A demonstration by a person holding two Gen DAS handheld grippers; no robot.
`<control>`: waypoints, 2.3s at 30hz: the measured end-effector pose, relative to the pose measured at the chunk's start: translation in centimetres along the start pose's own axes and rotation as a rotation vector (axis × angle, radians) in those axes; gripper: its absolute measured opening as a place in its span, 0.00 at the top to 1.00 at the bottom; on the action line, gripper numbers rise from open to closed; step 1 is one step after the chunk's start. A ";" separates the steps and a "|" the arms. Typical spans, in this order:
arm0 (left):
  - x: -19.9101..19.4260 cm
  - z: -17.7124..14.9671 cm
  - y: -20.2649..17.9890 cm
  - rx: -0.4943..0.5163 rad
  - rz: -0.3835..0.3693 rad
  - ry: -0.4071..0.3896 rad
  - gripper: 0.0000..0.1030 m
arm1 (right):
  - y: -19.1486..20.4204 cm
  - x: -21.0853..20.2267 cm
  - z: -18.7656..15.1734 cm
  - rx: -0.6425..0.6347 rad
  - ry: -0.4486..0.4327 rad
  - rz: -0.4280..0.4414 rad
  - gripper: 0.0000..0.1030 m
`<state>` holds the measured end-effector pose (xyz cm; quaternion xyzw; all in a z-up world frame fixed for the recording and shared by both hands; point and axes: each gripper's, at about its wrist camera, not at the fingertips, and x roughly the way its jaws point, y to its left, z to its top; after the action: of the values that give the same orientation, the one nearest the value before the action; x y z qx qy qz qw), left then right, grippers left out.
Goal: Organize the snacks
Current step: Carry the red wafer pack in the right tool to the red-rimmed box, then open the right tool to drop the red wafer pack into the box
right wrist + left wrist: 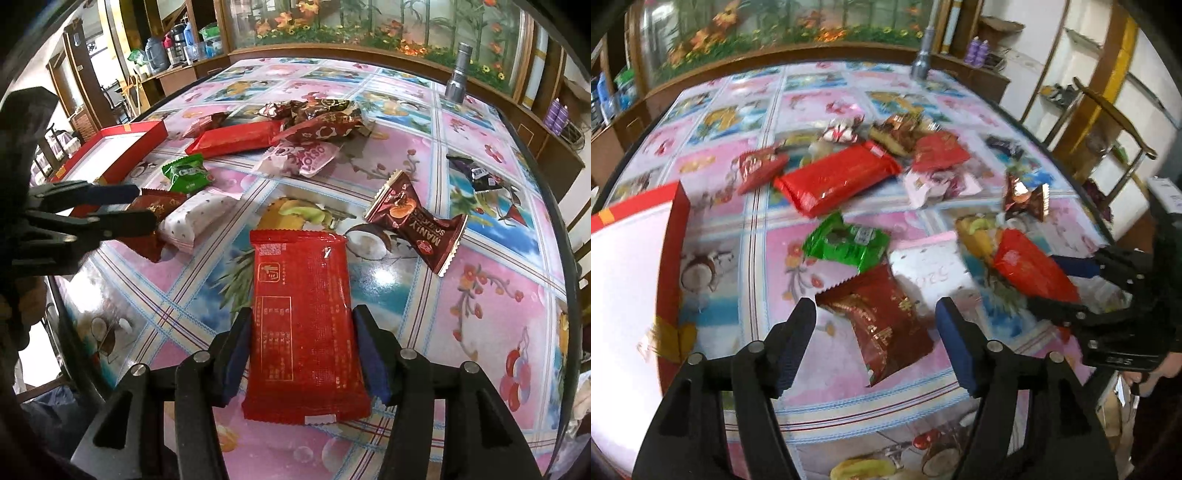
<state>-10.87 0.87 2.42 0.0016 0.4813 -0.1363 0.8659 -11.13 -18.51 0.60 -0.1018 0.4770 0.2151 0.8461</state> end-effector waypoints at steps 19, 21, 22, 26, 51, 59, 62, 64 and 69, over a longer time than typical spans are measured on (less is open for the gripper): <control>-1.9 -0.3 0.4 0.003 -0.056 -0.088 0.69 | 0.9 -0.2 0.2 0.005 -0.006 0.009 0.51; -2.9 -0.4 0.5 0.006 -0.053 -0.107 0.69 | 0.8 -0.5 0.1 0.019 -0.002 0.023 0.51; -3.6 -0.6 0.8 0.002 -0.053 -0.118 0.69 | 0.7 -0.8 0.0 0.030 -0.005 0.029 0.51; -6.3 -1.3 2.4 -0.026 -0.037 -0.173 0.68 | 0.5 -2.1 0.0 0.087 -0.023 0.118 0.51; -11.0 -9.9 21.2 -0.346 0.271 -0.161 0.67 | 24.6 5.3 12.4 0.045 -0.035 0.590 0.50; -13.3 -10.7 23.3 -0.435 0.340 -0.207 0.54 | 24.5 5.3 12.7 0.053 -0.067 0.606 0.45; -14.0 -10.0 22.1 -0.410 0.330 -0.247 0.43 | 21.5 3.7 11.8 0.064 -0.131 0.524 0.45; -14.0 -9.2 20.6 -0.370 0.300 -0.261 0.43 | 18.4 2.3 10.9 0.090 -0.177 0.449 0.44; -12.7 -7.1 15.7 -0.253 0.218 -0.258 0.36 | 10.8 -1.2 7.9 0.144 -0.250 0.211 0.32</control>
<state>-19.37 19.90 7.16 -0.0726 0.3765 0.0206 0.9233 -10.56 -6.30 6.11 0.0373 0.3904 0.2787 0.8767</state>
